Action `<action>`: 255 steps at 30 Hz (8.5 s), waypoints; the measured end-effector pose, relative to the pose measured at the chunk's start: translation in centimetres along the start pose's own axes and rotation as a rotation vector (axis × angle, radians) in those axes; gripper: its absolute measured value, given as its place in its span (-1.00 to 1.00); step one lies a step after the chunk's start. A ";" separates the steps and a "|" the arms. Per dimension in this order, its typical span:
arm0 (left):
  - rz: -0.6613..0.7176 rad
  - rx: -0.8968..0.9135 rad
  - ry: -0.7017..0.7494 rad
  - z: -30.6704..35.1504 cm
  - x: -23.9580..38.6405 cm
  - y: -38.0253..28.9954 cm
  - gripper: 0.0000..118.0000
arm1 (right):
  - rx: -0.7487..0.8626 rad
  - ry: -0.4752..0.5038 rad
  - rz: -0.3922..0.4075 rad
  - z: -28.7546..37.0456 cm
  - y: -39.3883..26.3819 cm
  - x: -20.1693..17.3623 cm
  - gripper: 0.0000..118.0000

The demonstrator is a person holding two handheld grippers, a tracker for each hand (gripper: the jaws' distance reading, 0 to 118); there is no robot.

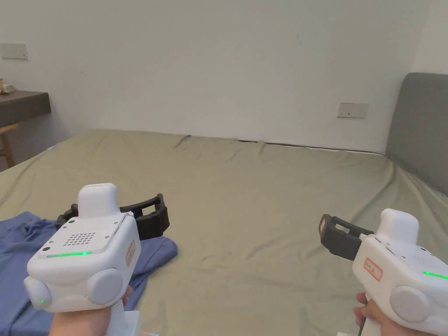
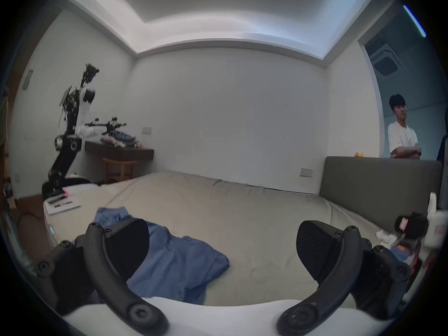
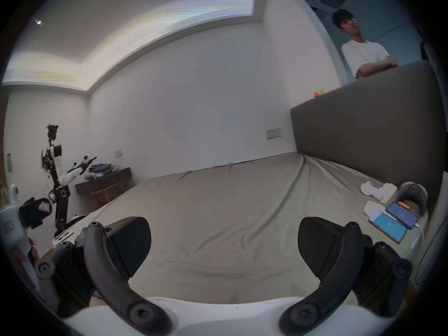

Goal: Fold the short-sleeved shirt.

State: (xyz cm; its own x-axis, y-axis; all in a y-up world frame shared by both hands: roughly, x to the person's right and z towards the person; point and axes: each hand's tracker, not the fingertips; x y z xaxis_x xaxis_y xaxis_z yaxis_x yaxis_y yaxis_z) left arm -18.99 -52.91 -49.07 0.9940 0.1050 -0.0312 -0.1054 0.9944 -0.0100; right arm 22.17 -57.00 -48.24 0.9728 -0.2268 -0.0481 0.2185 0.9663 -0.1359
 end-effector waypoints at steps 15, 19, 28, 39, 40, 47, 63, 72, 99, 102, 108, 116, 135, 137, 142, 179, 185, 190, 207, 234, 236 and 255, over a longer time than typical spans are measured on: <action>-0.125 0.068 -0.076 0.9 2.9 -0.5 1.00 | 0.033 -0.027 0.221 0.5 -0.5 -3.7 1.00; -0.133 0.076 -0.072 1.2 3.1 -0.5 1.00 | 0.030 -0.026 0.213 0.2 -0.4 -3.6 1.00; -0.119 0.091 -0.055 1.3 3.1 -0.3 1.00 | 0.023 -0.032 0.212 0.0 -0.3 -3.6 1.00; -0.146 0.118 -0.051 1.6 3.3 -0.2 1.00 | 0.036 -0.044 0.218 0.1 -0.2 -3.6 1.00; -0.145 0.116 -0.056 1.7 3.3 -0.2 1.00 | 0.036 -0.054 0.220 0.1 -0.1 -3.7 1.00; -0.125 0.110 -0.060 2.5 3.6 1.6 -0.74 | 0.046 -0.180 0.189 0.7 1.2 -3.8 -0.89; -0.147 0.047 -0.088 1.6 4.3 1.1 -1.00 | 0.064 -0.141 0.289 0.9 1.0 -4.8 -0.91; -0.124 0.043 0.111 2.7 -1.6 2.0 -1.00 | 0.008 0.091 0.246 -1.3 0.4 -9.7 -0.91; -0.104 -0.482 0.133 -11.0 -13.1 -2.2 -1.00 | -0.090 0.480 0.352 -13.7 -2.9 -21.4 -0.91; -0.053 -0.642 0.008 -17.1 -11.3 -4.8 -1.00 | -0.162 0.431 0.342 -15.9 -4.1 -19.3 -0.91; 0.149 -0.725 -0.163 -26.7 -8.8 -10.0 1.00 | -0.244 0.360 0.320 -17.9 -5.1 -15.2 -0.91; -0.122 -0.873 0.041 -28.4 -5.1 -15.4 -0.61 | -0.249 0.300 0.355 -16.4 -4.4 -11.3 -0.91; -0.001 -0.389 -0.109 -25.8 -1.2 7.9 -0.87 | -0.218 0.229 0.322 -6.3 -0.7 -5.2 -0.91; 0.010 -0.345 -0.186 -26.3 2.9 10.8 -0.87 | -0.207 0.180 0.317 -5.2 -0.1 -4.0 -0.91; -0.029 -0.296 -0.414 -26.8 15.2 14.2 -0.87 | -0.179 0.076 0.279 -2.3 1.3 0.0 -0.91; -0.139 -0.308 -0.498 -12.5 17.3 -0.9 0.85 | -0.135 -0.136 0.167 0.4 2.2 6.0 -0.91; -0.258 -0.112 -0.176 -3.5 5.0 3.9 -0.74 | -0.120 -0.055 0.143 -3.0 2.3 2.5 -0.91; -0.042 -0.176 -0.058 -2.1 -4.1 2.5 -1.00 | -0.139 -0.033 0.215 -4.6 0.6 0.7 -0.91; 0.017 -0.672 0.025 -11.2 -9.6 -2.9 -1.00 | -0.207 0.010 0.210 -5.3 -0.2 0.7 -0.91; -0.054 -0.746 -0.164 -15.9 -7.0 -8.1 -0.89 | -0.513 -0.173 0.180 -11.5 -1.3 12.5 0.26; -0.064 -0.722 -0.164 -15.9 -6.8 -6.7 -0.89 | -0.616 -0.168 0.128 -13.9 -1.8 15.0 0.95; -0.005 -0.559 -0.088 -16.8 -9.1 -0.5 -0.89 | -0.583 -0.011 -0.062 -14.6 -0.3 17.6 -0.70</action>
State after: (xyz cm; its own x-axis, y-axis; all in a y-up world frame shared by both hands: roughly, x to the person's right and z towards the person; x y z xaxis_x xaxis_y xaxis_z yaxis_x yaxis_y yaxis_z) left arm -28.47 -54.55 -65.56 0.9907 0.1249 0.0533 -0.0769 0.8394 -0.5381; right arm 38.12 -63.09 -63.48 0.9610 -0.2763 -0.0129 0.1993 0.7241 -0.6602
